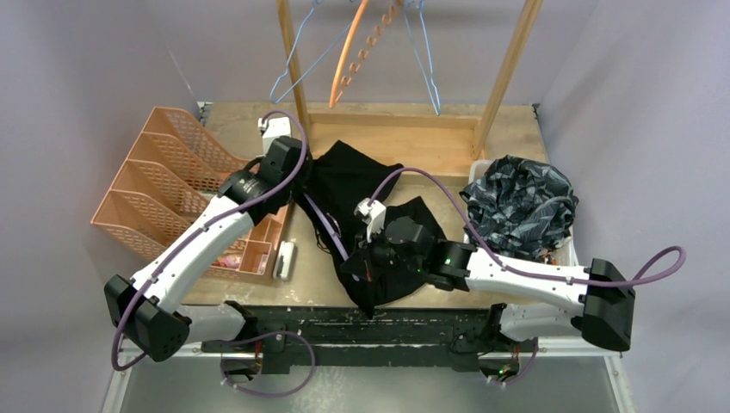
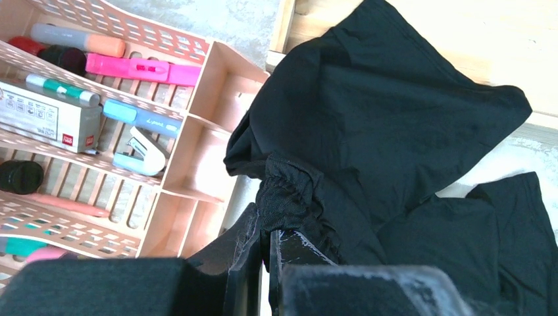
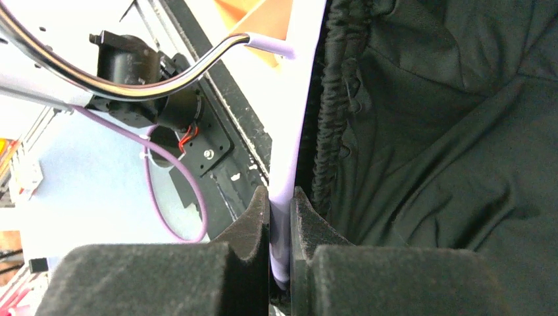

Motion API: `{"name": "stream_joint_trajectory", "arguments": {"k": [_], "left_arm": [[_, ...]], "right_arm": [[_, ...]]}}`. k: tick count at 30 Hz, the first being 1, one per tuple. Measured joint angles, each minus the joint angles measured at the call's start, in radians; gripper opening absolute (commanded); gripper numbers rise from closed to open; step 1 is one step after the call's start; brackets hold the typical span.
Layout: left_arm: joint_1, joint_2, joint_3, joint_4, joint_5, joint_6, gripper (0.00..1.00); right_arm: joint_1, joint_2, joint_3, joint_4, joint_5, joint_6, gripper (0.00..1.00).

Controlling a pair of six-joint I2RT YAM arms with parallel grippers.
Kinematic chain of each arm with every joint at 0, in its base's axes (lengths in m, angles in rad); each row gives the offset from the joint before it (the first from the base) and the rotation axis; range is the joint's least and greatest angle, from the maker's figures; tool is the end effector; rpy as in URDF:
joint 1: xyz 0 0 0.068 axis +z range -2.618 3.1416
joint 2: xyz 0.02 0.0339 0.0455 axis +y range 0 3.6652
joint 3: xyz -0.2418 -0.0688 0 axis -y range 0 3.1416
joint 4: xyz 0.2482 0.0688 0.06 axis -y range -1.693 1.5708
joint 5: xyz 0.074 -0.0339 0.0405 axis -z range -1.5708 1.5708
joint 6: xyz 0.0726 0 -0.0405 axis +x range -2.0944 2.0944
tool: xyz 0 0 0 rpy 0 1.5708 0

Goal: Remove the shorts from the hanger

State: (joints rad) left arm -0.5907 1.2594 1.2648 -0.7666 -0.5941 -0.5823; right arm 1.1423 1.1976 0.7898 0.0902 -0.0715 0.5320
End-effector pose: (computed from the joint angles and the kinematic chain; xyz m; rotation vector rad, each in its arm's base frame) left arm 0.2643 -0.1283 0.3125 -0.2743 2.1622 0.0385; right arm 0.1293 0.2956 0.2496 -0.6750 1.9640 1.1660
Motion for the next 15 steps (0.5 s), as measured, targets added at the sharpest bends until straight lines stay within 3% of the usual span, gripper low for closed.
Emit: {"name": "stream_joint_trajectory", "arguments": {"k": [8, 15], "left_arm": [[0.092, 0.047, 0.056, -0.072, 0.093, 0.026, 0.0], [0.112, 0.048, 0.056, -0.09, 0.087, 0.031, 0.0]], "right_arm": [[-0.004, 0.001, -0.037, 0.027, -0.062, -0.036, 0.0], [-0.005, -0.074, -0.088, 0.044, -0.076, -0.039, 0.0]]}}
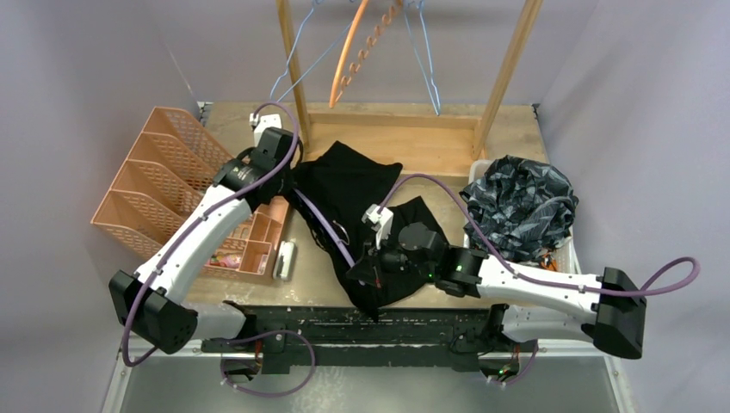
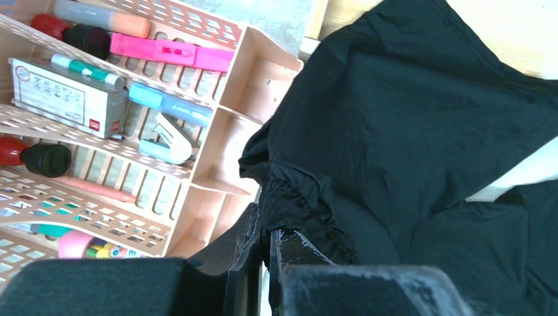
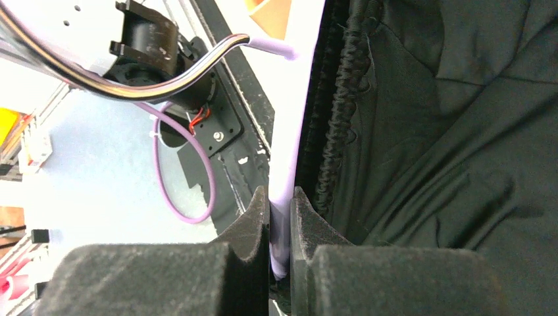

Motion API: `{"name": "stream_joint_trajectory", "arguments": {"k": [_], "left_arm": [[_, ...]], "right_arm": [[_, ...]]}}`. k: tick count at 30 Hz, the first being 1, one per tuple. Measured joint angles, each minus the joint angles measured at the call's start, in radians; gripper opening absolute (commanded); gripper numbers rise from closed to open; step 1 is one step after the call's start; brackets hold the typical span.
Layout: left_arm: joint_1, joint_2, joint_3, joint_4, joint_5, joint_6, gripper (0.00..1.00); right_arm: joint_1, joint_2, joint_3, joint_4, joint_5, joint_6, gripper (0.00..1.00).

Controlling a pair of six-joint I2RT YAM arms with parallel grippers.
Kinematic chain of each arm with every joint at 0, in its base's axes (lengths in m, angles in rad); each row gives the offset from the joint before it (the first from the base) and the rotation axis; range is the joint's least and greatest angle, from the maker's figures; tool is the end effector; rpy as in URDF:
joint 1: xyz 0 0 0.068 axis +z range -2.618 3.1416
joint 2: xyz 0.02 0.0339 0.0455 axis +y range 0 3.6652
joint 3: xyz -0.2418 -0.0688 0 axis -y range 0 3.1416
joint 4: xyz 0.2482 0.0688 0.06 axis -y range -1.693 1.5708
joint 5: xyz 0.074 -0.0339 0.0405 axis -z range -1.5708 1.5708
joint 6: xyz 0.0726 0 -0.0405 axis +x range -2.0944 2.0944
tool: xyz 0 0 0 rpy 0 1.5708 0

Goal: Remove the shorts from the hanger

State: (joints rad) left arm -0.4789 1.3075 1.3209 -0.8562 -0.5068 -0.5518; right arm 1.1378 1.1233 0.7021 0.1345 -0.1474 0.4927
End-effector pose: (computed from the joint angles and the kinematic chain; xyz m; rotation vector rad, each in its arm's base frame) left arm 0.2789 -0.1051 0.3077 -0.3068 2.2627 0.0854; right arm 0.1188 0.2825 0.2435 -0.7581 1.9108 1.2210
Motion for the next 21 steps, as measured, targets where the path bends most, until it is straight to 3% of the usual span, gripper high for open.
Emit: {"name": "stream_joint_trajectory", "arguments": {"k": [9, 21], "left_arm": [[0.088, 0.026, 0.001, 0.002, 0.025, 0.014, 0.0], [0.239, 0.082, 0.001, 0.003, 0.25, 0.013, 0.0]], "right_arm": [[0.0, -0.036, -0.027, 0.026, -0.008, -0.004, 0.0], [0.0, -0.124, -0.084, 0.082, -0.012, -0.015, 0.0]]}}
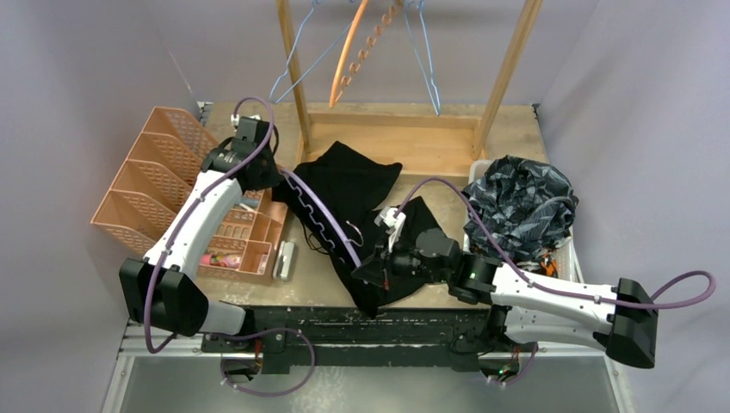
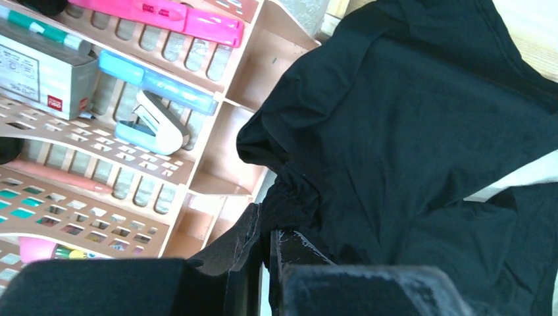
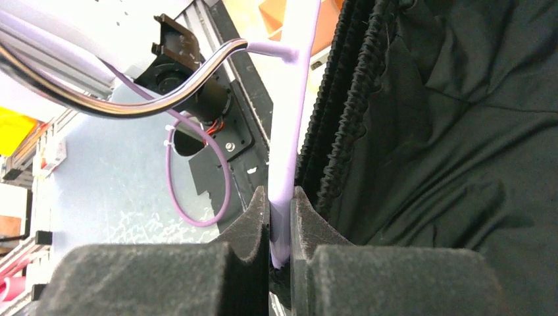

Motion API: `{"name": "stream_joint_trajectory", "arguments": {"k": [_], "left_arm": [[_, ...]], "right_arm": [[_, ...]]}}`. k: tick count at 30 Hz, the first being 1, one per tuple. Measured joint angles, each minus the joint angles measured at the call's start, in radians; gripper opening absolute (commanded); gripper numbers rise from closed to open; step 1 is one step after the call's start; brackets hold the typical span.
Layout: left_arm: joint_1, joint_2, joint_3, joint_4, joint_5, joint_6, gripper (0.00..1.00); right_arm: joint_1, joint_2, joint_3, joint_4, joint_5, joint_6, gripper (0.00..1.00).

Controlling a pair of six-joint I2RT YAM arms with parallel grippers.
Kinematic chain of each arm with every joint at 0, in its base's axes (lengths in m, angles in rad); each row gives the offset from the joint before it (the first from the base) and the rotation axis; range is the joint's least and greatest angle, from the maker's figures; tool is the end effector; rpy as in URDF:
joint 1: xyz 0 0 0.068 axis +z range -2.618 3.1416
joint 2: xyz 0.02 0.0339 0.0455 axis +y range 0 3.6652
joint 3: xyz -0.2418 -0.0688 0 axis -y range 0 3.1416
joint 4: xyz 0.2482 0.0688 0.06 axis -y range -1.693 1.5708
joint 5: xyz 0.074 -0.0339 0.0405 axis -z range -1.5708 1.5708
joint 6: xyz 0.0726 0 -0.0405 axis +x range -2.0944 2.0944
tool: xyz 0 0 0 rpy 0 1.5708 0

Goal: Remove the shorts from the hanger

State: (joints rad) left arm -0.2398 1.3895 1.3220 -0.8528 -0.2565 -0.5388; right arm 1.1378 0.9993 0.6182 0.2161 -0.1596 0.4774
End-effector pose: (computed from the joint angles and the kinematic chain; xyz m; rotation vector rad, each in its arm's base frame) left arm 0.3108 -0.0570 0.2797 -0.4697 2.4039 -0.0212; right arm 0.1094 0.2641 0.2563 -0.7466 1.7766 1.2834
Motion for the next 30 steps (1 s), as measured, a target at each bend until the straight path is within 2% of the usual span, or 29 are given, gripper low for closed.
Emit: {"name": "stream_joint_trajectory", "arguments": {"k": [7, 14, 16, 19, 21, 23, 30], "left_arm": [[0.003, -0.015, -0.072, 0.046, 0.072, -0.015, 0.0], [0.007, -0.179, -0.29, 0.159, 0.275, -0.031, 0.0], [-0.02, -0.224, -0.331, 0.186, 0.301, -0.049, 0.08], [-0.122, -0.283, -0.372, 0.215, 0.294, -0.077, 0.15], [-0.188, -0.311, -0.391, 0.235, 0.288, -0.098, 0.31], [-0.23, -0.348, -0.418, 0.245, 0.264, -0.125, 0.41], [-0.238, -0.486, -0.472, 0.225, 0.196, -0.19, 0.43]], "right_arm": [[0.001, -0.059, -0.043, 0.009, 0.08, 0.01, 0.0], [0.005, -0.003, -0.005, -0.053, 0.174, 0.092, 0.0], [0.008, 0.037, 0.031, -0.074, 0.204, 0.122, 0.0], [0.013, 0.098, 0.098, -0.117, 0.249, 0.164, 0.0], [0.014, 0.136, 0.145, -0.152, 0.277, 0.191, 0.0], [0.014, 0.169, 0.188, -0.196, 0.313, 0.224, 0.0], [0.014, 0.164, 0.208, -0.246, 0.407, 0.34, 0.0]]}}
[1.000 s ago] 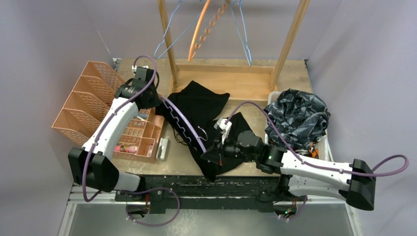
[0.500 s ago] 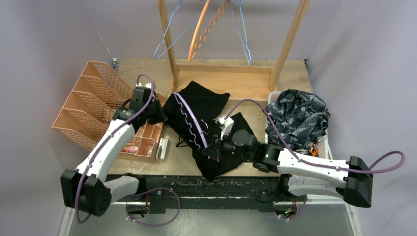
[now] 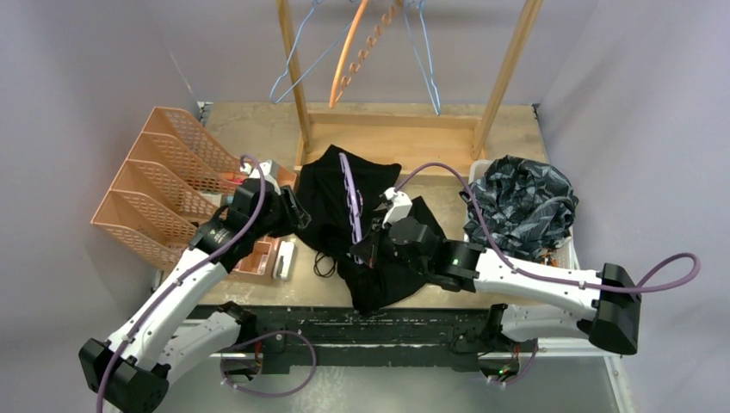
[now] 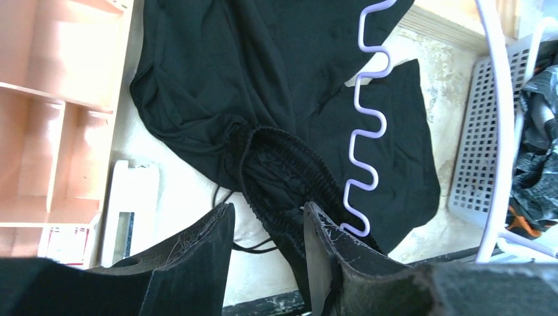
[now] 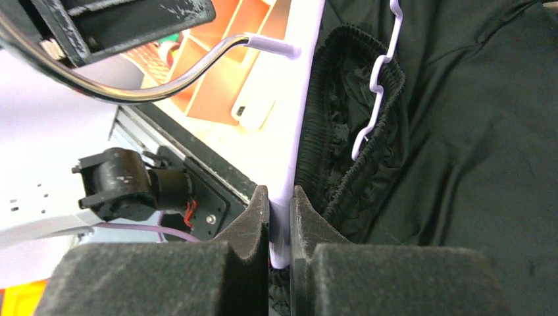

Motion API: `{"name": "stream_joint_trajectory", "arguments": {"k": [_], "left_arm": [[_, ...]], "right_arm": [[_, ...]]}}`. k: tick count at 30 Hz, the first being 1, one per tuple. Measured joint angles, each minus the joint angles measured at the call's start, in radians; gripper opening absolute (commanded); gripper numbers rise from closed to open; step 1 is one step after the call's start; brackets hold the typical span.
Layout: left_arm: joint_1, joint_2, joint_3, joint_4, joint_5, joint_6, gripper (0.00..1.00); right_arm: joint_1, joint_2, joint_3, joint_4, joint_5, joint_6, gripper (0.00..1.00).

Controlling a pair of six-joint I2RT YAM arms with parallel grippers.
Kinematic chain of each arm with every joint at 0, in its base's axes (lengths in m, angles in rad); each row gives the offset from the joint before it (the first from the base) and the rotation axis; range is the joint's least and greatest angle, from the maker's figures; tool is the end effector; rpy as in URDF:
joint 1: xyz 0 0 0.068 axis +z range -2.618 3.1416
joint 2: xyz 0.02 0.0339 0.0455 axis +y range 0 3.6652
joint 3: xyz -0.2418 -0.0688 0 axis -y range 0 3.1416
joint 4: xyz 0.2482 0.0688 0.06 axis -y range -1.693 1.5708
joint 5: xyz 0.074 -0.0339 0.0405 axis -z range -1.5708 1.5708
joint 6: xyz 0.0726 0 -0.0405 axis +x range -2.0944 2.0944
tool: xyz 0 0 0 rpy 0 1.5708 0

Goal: Remove the shorts from the hanger

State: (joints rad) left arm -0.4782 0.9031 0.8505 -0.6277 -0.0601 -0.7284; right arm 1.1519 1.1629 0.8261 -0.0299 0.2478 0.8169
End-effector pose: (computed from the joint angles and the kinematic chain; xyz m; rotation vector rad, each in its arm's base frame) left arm 0.2108 -0.1043 0.2581 -0.3217 2.2924 -0.5694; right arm 0.1436 0.2786 0.2583 -0.1707 2.0736 1.0436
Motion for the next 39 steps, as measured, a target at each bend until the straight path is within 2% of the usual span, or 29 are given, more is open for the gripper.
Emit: {"name": "stream_joint_trajectory", "arguments": {"k": [6, 11, 15, 18, 21, 29, 36, 39], "left_arm": [[-0.019, -0.032, -0.015, 0.014, 0.071, -0.05, 0.46], [-0.093, -0.116, -0.063, 0.035, 0.087, -0.108, 0.54], [-0.227, -0.137, -0.103, 0.045, 0.033, -0.164, 0.55], [-0.383, -0.097, -0.111, 0.068, -0.053, -0.212, 0.55], [-0.49, -0.058, -0.11, 0.09, -0.125, -0.241, 0.55], [-0.533, -0.023, -0.126, 0.181, -0.172, -0.285, 0.52], [-0.552, -0.005, -0.246, 0.273, -0.084, -0.313, 0.52], [-0.552, 0.036, -0.246, 0.292, -0.053, -0.308, 0.42]], "right_arm": [[0.0, -0.03, -0.011, 0.012, 0.058, 0.084, 0.0], [0.0, -0.013, -0.019, 0.012, 0.106, 0.162, 0.0], [0.0, 0.032, -0.015, 0.008, 0.13, 0.201, 0.0], [0.0, 0.092, 0.012, -0.019, 0.137, 0.226, 0.0], [0.0, 0.121, 0.029, -0.043, 0.141, 0.249, 0.0], [-0.003, 0.124, 0.046, -0.072, 0.18, 0.283, 0.0], [-0.015, 0.124, 0.046, -0.089, 0.18, 0.294, 0.0], [-0.015, 0.124, 0.046, -0.117, 0.184, 0.294, 0.0]]}}
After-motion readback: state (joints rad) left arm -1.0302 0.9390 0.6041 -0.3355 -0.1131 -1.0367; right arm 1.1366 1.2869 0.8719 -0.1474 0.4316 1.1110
